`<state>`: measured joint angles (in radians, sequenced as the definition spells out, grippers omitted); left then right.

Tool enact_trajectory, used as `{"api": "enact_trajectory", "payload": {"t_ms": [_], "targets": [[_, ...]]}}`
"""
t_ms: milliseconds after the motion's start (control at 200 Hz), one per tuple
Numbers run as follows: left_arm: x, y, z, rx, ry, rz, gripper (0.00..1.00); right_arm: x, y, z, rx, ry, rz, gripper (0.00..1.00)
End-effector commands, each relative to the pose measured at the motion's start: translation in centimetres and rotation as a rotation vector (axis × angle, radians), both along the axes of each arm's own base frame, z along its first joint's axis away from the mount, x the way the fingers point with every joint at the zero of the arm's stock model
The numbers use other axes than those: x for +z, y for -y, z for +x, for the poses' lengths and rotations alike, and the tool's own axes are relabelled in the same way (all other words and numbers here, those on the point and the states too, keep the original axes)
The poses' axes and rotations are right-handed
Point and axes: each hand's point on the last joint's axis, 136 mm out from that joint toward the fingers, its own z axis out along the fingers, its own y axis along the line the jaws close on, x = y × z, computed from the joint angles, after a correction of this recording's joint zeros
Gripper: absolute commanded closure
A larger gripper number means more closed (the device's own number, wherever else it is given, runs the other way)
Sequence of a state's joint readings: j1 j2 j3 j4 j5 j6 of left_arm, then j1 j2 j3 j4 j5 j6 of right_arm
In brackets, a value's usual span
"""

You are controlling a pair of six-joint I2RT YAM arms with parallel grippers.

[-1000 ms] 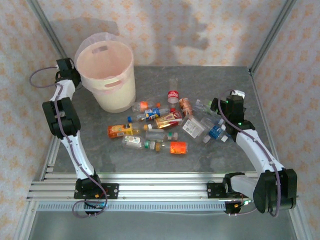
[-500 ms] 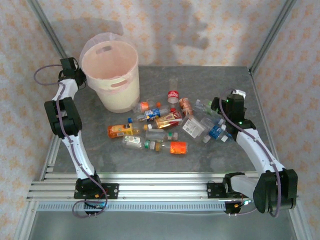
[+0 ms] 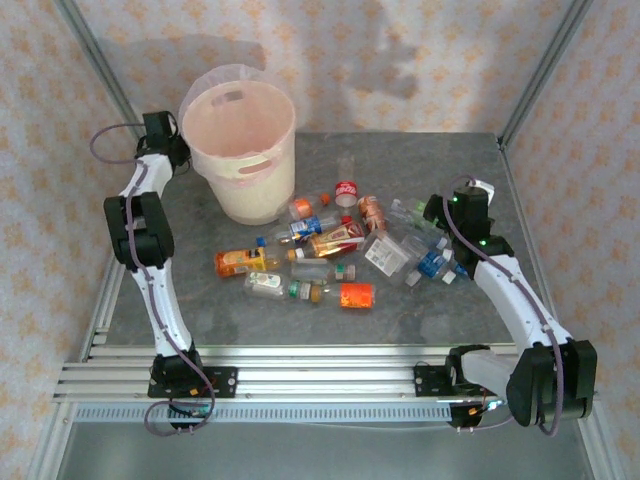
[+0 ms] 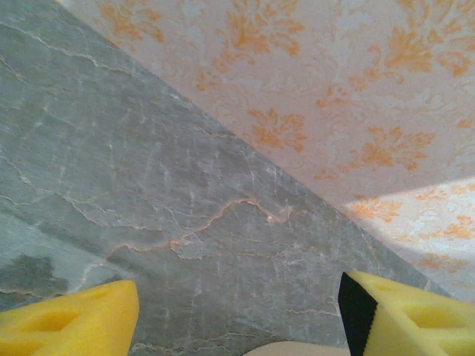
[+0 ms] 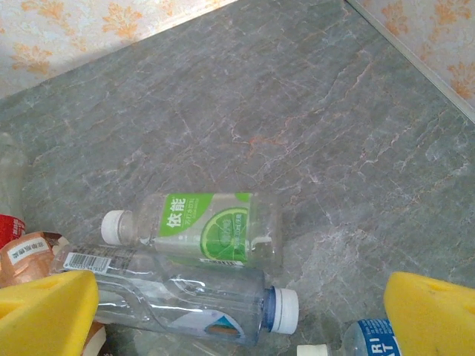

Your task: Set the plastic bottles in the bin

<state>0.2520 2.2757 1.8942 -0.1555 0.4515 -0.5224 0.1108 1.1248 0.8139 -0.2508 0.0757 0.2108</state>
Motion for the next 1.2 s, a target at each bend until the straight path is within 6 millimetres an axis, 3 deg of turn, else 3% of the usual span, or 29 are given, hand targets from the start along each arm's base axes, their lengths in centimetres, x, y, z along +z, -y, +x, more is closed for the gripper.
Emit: {"api": "enact_trajectory", "payload": {"t_ms": [0,220,475,826,996,1196], "targets": [[0.6,1.9,0.4,-0.058,0.003,-0.021,0.27,0.4,0.1,-0.1,-0.024,-0.018,0.009,0.01],[0.8,3.6,0.5,-0.153,0.01,-0.021,0.28,-0.1,-0.3,0.3,-0.015,-0.058,0.025,0.01],[0.9,5.0,0.5,-0.212,-0.003,-0.014,0.27,-2.6,-1.0,1.0,-0.006,-0.2,0.051,0.01],[0.1,6.0,1.1,-0.23,-0.021,-0.029,0.28,-5.0,-1.5,-2.2,0.017,-0.419,0.064,0.13],[-0.1,6.1,1.4,-0.223,-0.02,-0.037,0.27,-5.1,-4.7,-4.0,0.168,-0.478,0.188,0.24],[0.0,6.1,1.7,-0.214,-0.018,-0.044,0.27,-5.1,-8.8,-6.4,0.344,-0.515,0.202,0.24]]}}
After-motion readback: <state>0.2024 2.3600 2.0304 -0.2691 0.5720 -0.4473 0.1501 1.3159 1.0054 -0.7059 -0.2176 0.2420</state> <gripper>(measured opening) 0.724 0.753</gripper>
